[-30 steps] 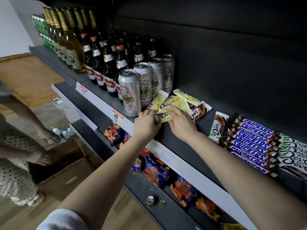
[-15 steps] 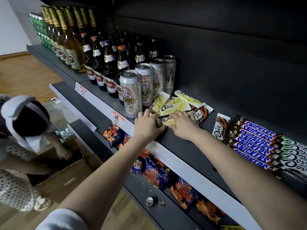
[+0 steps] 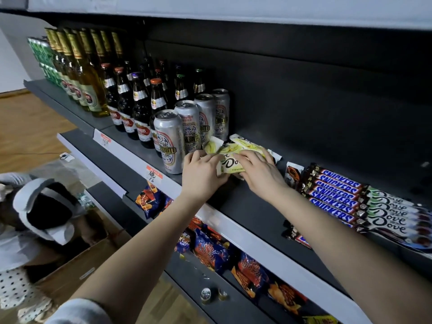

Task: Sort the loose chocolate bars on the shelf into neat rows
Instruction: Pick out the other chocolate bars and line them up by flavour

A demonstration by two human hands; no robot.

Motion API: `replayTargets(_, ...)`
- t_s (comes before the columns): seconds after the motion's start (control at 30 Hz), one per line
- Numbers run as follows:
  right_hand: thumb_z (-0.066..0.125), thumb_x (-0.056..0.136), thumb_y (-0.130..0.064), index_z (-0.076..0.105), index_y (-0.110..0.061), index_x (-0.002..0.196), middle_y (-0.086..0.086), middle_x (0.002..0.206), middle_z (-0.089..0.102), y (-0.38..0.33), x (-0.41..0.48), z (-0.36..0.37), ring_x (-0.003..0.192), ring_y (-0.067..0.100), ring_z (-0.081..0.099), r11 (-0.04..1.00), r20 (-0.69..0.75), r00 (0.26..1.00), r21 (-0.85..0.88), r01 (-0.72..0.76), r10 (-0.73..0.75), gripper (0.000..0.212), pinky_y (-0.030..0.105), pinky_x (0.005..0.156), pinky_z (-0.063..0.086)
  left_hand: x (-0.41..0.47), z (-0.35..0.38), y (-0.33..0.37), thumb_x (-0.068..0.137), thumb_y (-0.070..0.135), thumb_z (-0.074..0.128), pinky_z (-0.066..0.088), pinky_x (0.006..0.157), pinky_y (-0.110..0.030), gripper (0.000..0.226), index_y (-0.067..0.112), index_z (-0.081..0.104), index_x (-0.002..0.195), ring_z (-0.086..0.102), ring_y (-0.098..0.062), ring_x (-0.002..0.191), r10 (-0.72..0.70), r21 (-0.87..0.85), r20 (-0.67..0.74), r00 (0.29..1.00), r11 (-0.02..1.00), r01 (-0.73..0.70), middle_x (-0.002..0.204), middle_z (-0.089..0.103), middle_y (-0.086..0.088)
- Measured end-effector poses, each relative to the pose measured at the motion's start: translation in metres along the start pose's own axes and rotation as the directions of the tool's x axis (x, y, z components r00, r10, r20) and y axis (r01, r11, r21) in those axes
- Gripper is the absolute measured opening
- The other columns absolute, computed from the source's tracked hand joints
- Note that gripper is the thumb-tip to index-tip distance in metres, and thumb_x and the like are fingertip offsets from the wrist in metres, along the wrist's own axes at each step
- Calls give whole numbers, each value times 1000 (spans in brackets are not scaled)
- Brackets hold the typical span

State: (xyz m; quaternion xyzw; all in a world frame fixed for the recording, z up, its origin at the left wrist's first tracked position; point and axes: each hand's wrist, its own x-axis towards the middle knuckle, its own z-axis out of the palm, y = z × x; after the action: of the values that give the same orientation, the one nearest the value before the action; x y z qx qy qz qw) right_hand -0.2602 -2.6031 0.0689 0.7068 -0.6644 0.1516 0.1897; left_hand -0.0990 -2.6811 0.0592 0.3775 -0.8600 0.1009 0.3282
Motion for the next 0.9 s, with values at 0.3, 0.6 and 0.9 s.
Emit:
replayTargets(0.3, 76, 72, -16, 55, -2, 122, 15, 112, 59, 49, -45, -45, 99, 35, 59, 981, -95, 986, -127, -148, 137, 56, 50, 95, 45, 23, -4, 61, 65, 40, 76, 44, 85, -42, 45, 24, 66, 106, 60, -29, 90, 91, -96, -109, 990, 990, -101, 105, 70, 8)
replayTargets(0.6, 59, 89, -15, 40, -3, 137, 14, 134, 47, 91, -122, -88, 126, 28, 42, 939, -61, 945, -107, -327, 322, 54, 43, 100, 43, 30, 0, 129, 72, 41, 73, 38, 91, -44, 44, 25, 64, 112, 56, -29, 103, 189, -237, -55, 980, 951, -197, 113, 67, 7)
replayTargets(0.9, 74, 76, -8, 53, 3, 123, 20, 117, 57, 126, -229, -134, 104, 33, 59, 850, -227, 874, -223, -477, 430, 52, 45, 65, 58, 24, -5, 239, 77, 39, 68, 33, 94, -42, 43, 26, 62, 117, 51, -26, 107, 368, -407, -44, 929, 842, -353, 117, 65, 11)
